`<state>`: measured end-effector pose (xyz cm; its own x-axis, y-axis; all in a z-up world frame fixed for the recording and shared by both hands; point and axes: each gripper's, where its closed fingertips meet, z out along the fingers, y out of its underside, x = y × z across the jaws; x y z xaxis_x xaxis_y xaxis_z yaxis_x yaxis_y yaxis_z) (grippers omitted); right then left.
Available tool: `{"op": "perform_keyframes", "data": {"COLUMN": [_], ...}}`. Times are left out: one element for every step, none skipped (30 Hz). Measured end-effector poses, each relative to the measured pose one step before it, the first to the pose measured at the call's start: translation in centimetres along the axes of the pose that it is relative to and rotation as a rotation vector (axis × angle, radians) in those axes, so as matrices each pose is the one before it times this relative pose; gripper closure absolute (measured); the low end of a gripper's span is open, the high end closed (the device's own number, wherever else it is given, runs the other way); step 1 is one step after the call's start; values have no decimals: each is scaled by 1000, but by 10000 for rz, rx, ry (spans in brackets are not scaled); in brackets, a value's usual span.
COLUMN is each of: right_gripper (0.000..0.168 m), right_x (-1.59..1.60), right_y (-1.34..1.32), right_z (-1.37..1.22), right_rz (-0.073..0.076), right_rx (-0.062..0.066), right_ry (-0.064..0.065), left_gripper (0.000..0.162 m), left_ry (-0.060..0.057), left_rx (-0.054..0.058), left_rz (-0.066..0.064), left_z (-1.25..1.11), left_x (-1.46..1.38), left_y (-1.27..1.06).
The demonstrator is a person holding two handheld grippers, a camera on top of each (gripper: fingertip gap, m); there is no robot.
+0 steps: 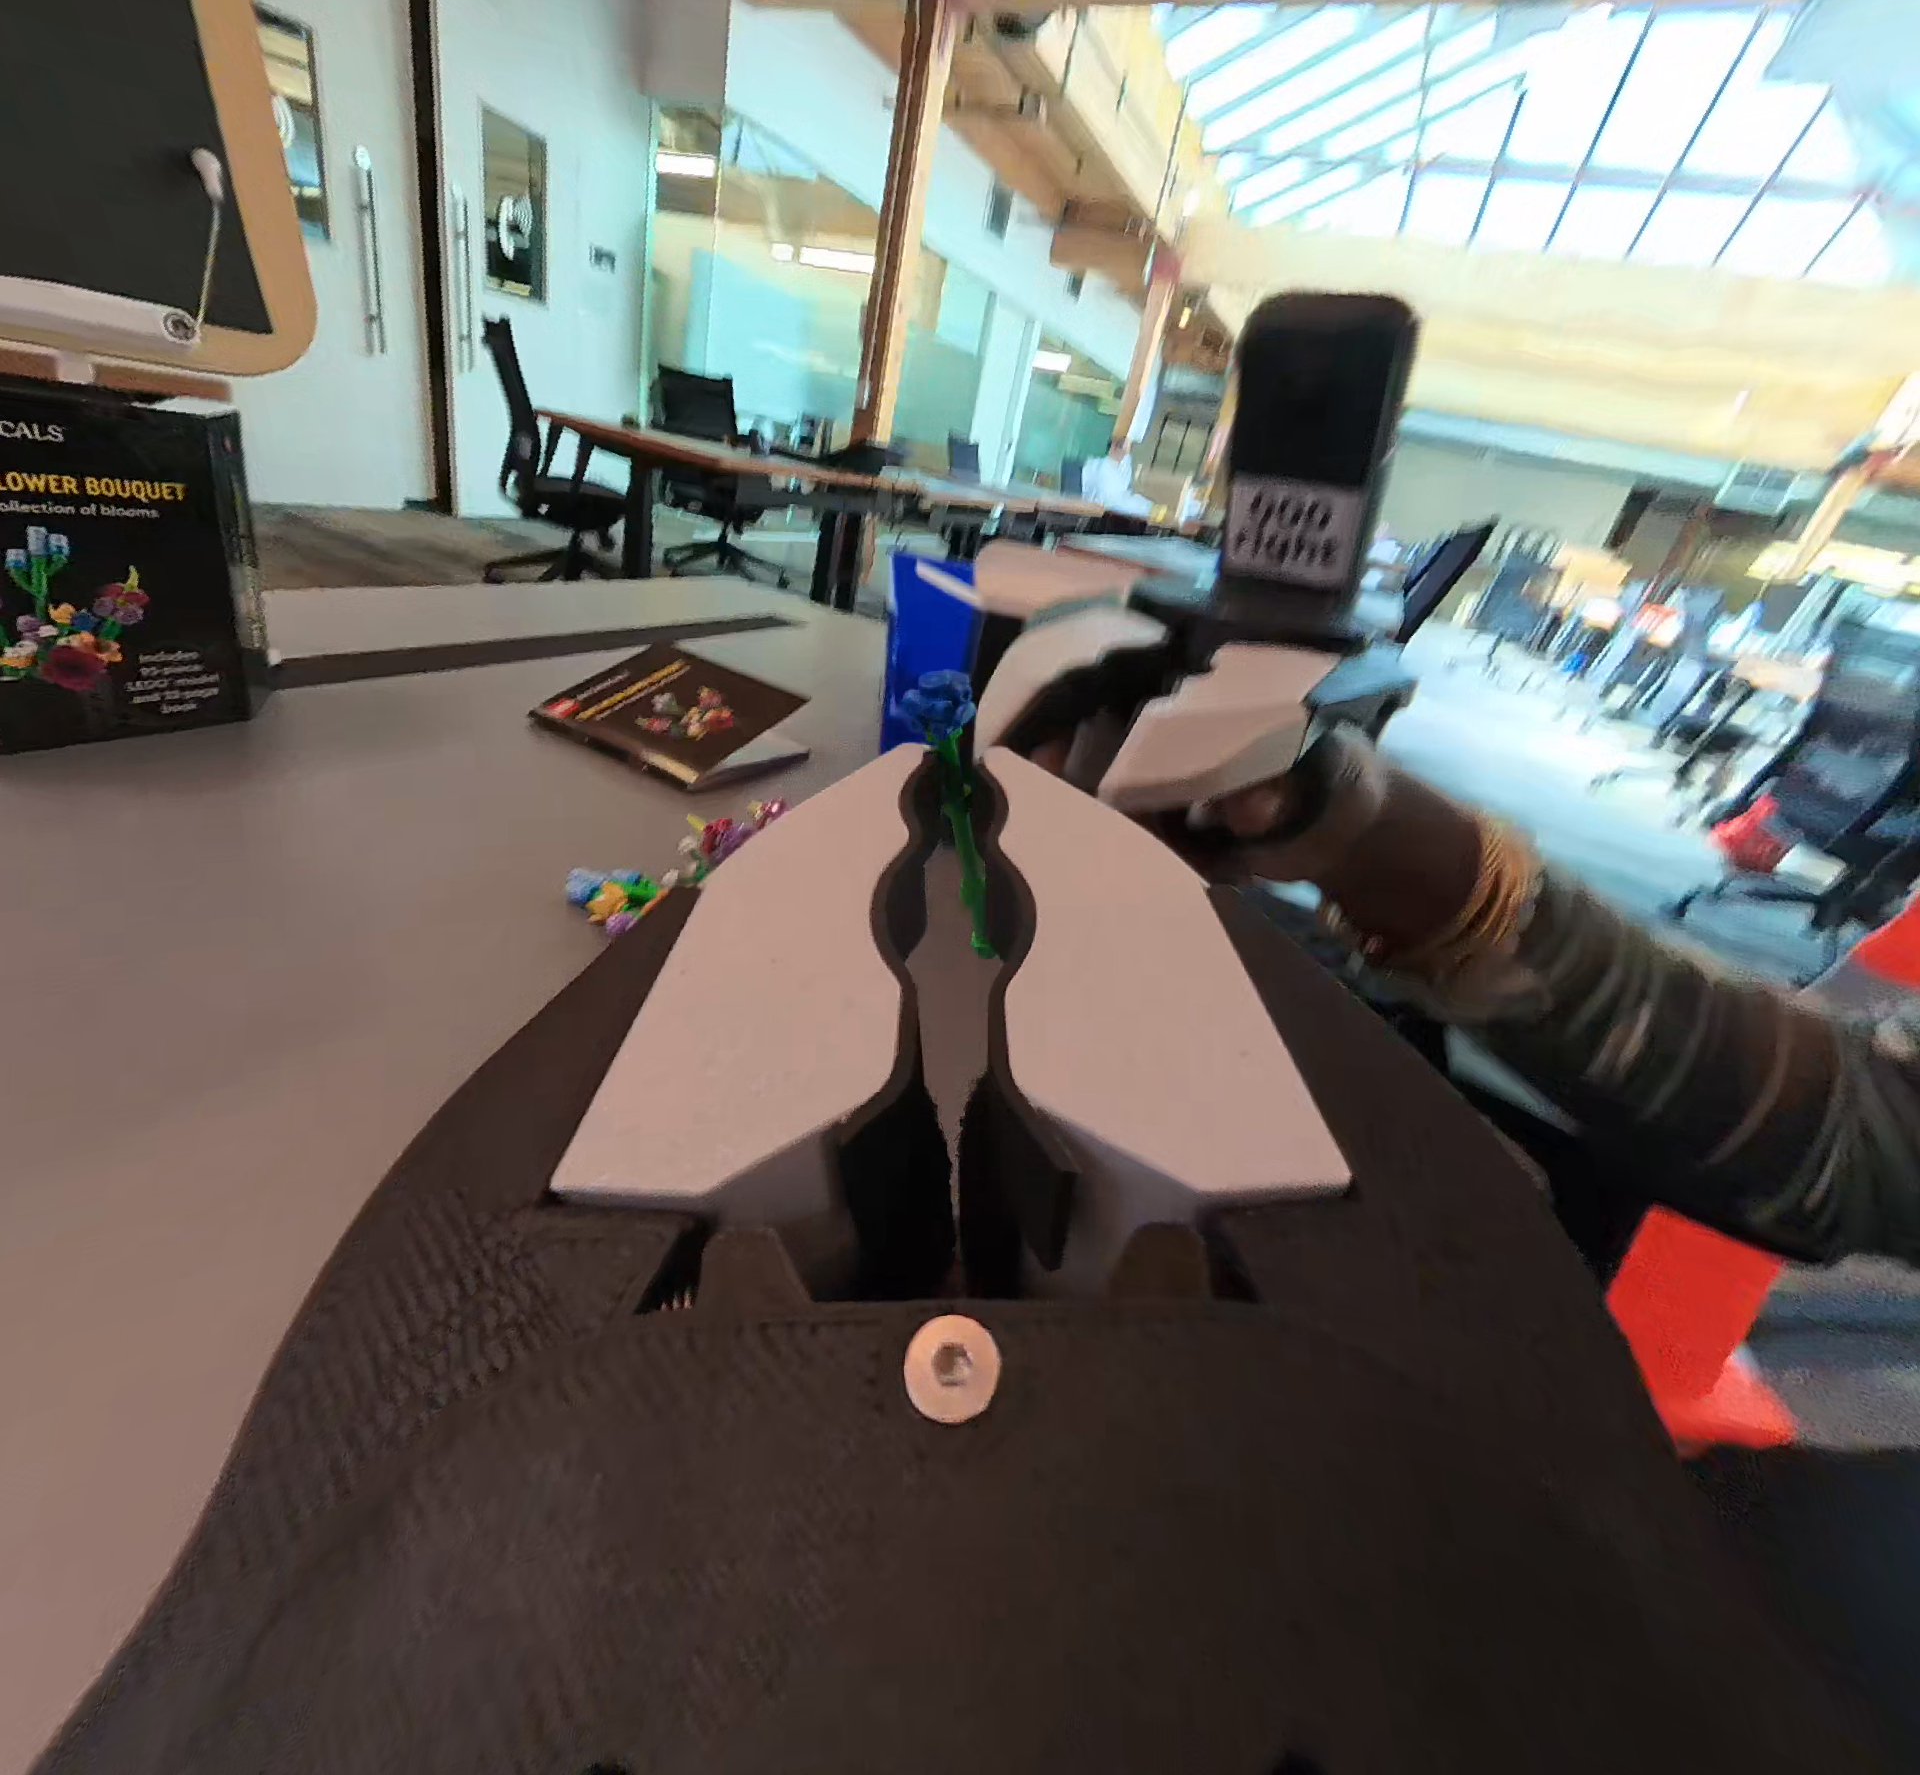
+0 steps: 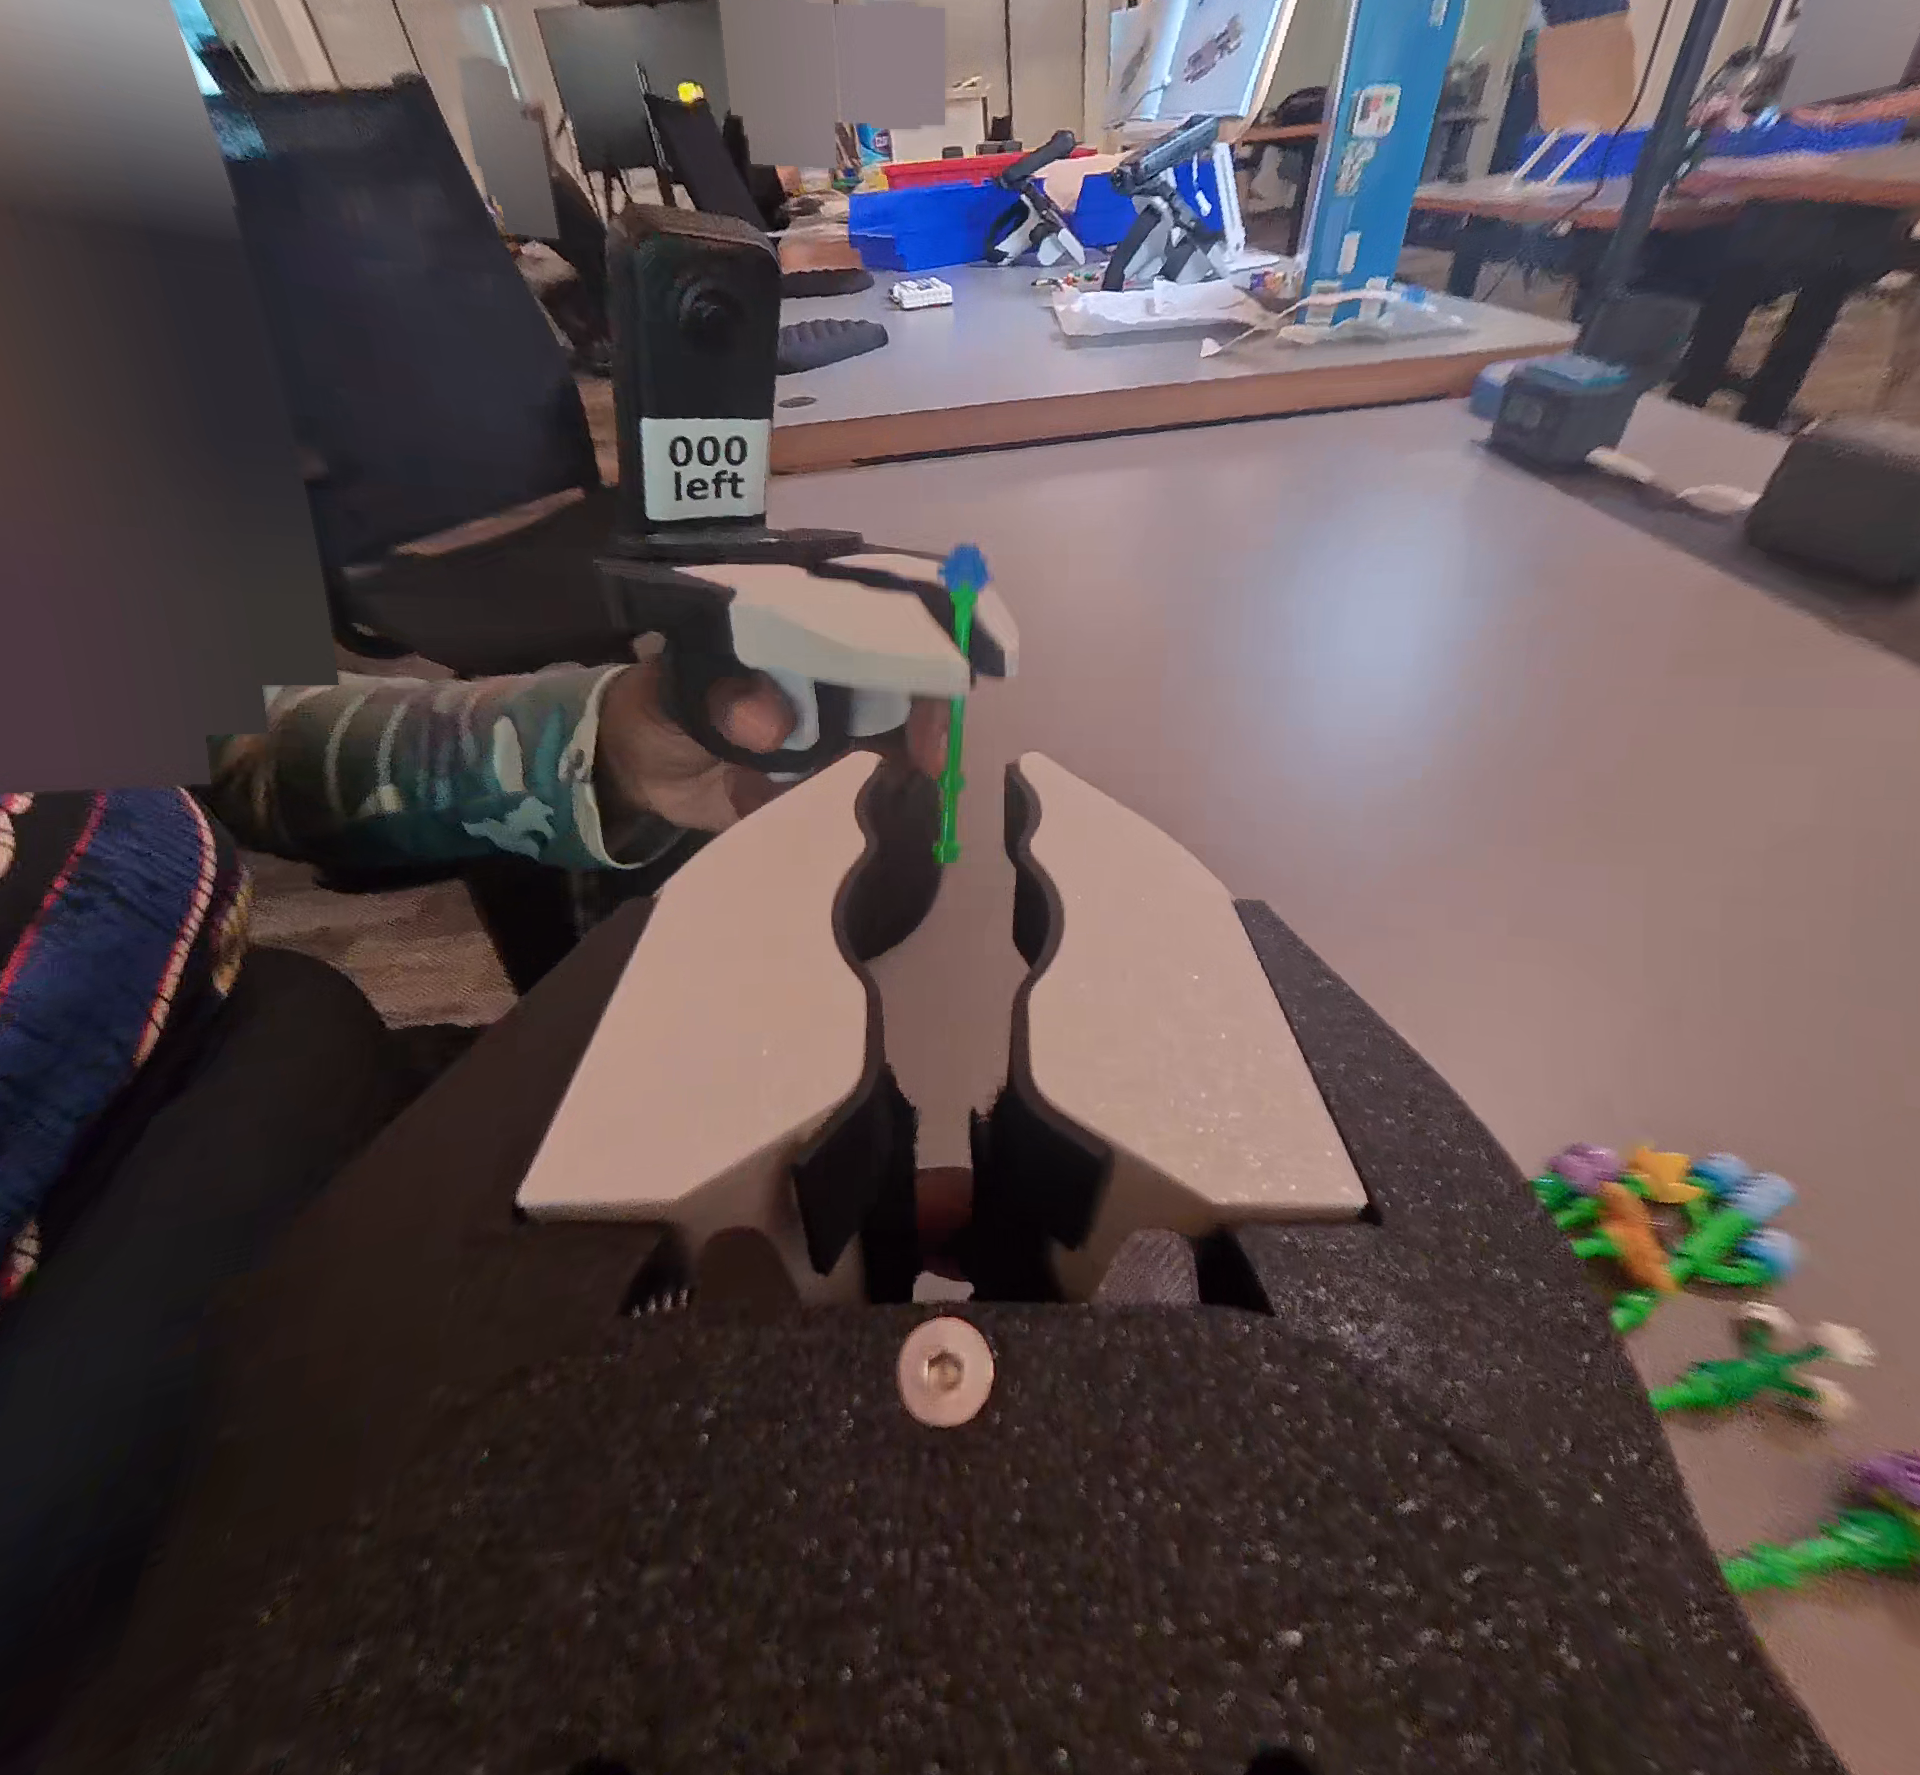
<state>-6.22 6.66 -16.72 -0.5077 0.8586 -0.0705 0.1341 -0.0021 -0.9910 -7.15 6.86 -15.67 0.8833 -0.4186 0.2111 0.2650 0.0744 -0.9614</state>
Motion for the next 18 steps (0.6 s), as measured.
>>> {"op": "perform_keyframes", "data": {"right_gripper": [147,147,148,149,151,153,154,155,155,155,155,154,154,154,152,151,148,148], "right_x": [-31,-212,-231,-178,-123,10,100,58,-58,-177,-171,-63,41,151,316,419,253,-221], "right_y": [-403,-331,-161,35,210,358,459,492,497,509,464,381,275,167,-27,-347,-801,-1091], "right_z": [-455,-384,-278,-186,-105,-23,57,115,190,226,238,222,189,133,70,27,19,80], "right_rz": [-402,-362,-285,-254,-259,-252,-247,-223,-168,-120,-74,-13,101,267,448,595,673,624], "right_rx": [-14,-48,-143,-250,-327,-386,-419,-396,-373,-377,-347,-290,-213,-141,-9,213,556,795], "right_ry": [85,-20,-27,12,52,134,190,155,56,-42,-49,19,61,100,169,226,138,-116], "left_gripper": [157,157,157,156,157,157,157,157,157,157,157,157,157,157,157,157,157,157], "left_ry": [-133,-134,-198,-247,-215,-168,-112,-71,-14,22,-46,-202,-444,-759,-1116,-1303,-1285,-1080], "left_rx": [-527,-611,-670,-646,-562,-480,-374,-240,-136,-94,-107,-132,-111,-71,-65,-93,-136,-143], "left_rz": [493,716,877,953,963,908,768,543,328,205,210,313,425,532,704,979,1220,1265], "left_z": [146,154,165,179,152,165,163,158,124,104,69,21,-48,-162,-253,-314,-296,-214], "left_x": [65,155,148,130,176,219,242,249,246,234,102,-115,-430,-820,-1248,-1416,-1305,-962], "left_y": [540,621,686,660,598,535,450,316,186,121,108,114,46,-56,-126,-129,-95,-105]}}
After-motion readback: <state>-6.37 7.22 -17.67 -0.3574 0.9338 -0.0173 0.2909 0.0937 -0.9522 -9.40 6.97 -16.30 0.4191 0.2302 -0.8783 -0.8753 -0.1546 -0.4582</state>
